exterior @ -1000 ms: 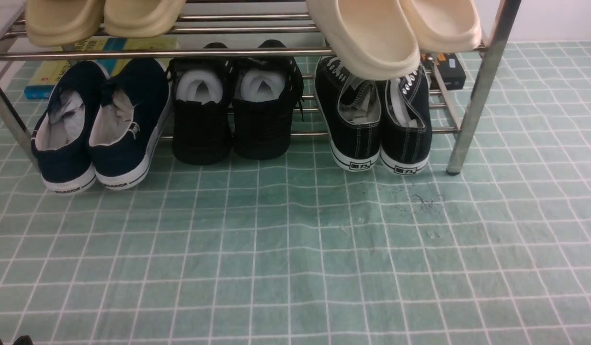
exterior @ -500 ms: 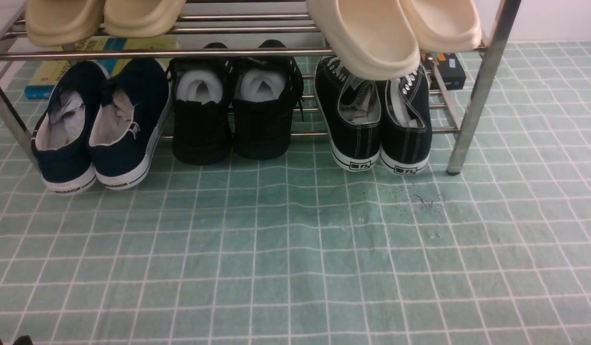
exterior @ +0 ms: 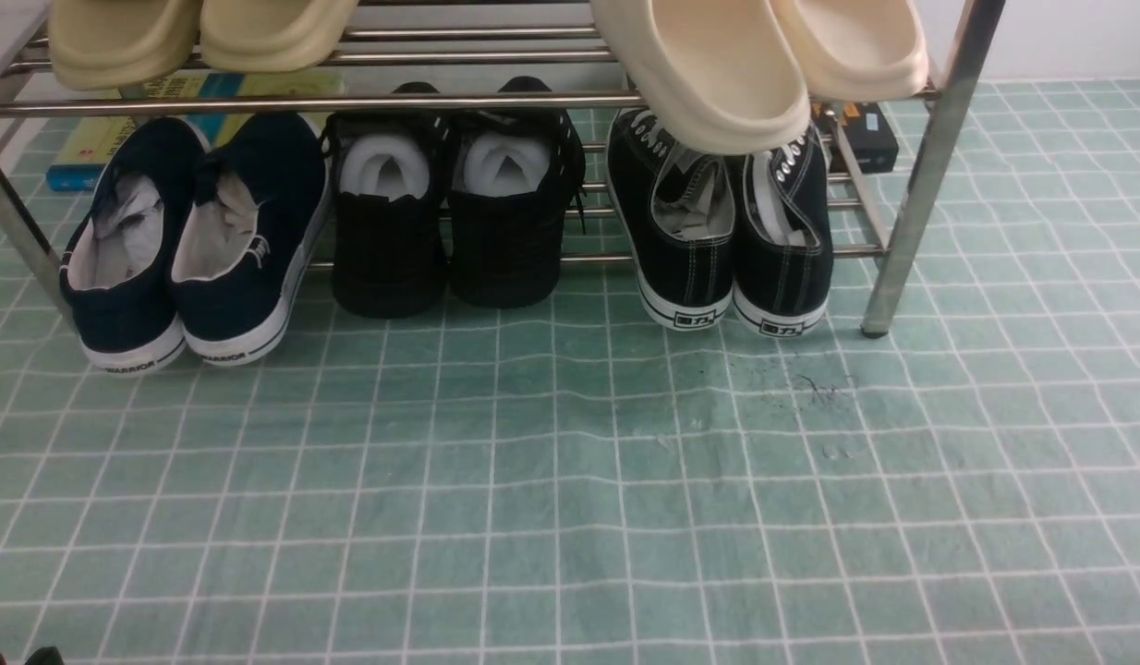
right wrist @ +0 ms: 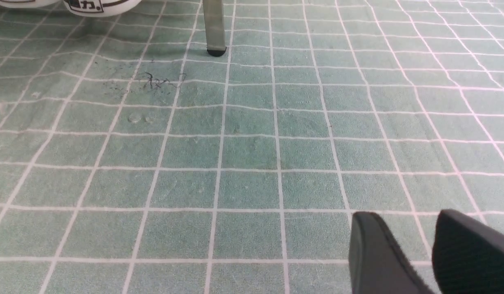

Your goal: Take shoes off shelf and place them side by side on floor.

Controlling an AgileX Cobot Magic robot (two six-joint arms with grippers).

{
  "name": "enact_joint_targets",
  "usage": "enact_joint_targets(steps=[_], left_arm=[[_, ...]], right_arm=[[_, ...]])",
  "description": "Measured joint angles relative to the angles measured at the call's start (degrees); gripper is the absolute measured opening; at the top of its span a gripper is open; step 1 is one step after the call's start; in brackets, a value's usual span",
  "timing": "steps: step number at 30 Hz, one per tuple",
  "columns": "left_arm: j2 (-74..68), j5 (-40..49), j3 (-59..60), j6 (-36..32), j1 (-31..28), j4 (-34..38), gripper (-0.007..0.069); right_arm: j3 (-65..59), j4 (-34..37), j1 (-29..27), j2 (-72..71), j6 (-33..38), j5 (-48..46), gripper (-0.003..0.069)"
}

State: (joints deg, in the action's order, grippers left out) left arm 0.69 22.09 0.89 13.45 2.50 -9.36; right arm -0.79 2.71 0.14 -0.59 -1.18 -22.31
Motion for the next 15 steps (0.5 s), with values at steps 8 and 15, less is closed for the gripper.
enact_joint_targets(steps=[8, 15], left_arm=[[0.0, 0.0, 0.0, 0.0, 0.0, 0.0, 0.0239], [0.0, 0.0, 0.0, 0.0, 0.0, 0.0, 0.0239]], right_arm=[[-0.3, 27.7, 0.0, 0.0, -14.4, -0.4, 0.0239], [-0.5, 37.0, 0.0, 0.0, -15.7, -0.7, 0.0239]])
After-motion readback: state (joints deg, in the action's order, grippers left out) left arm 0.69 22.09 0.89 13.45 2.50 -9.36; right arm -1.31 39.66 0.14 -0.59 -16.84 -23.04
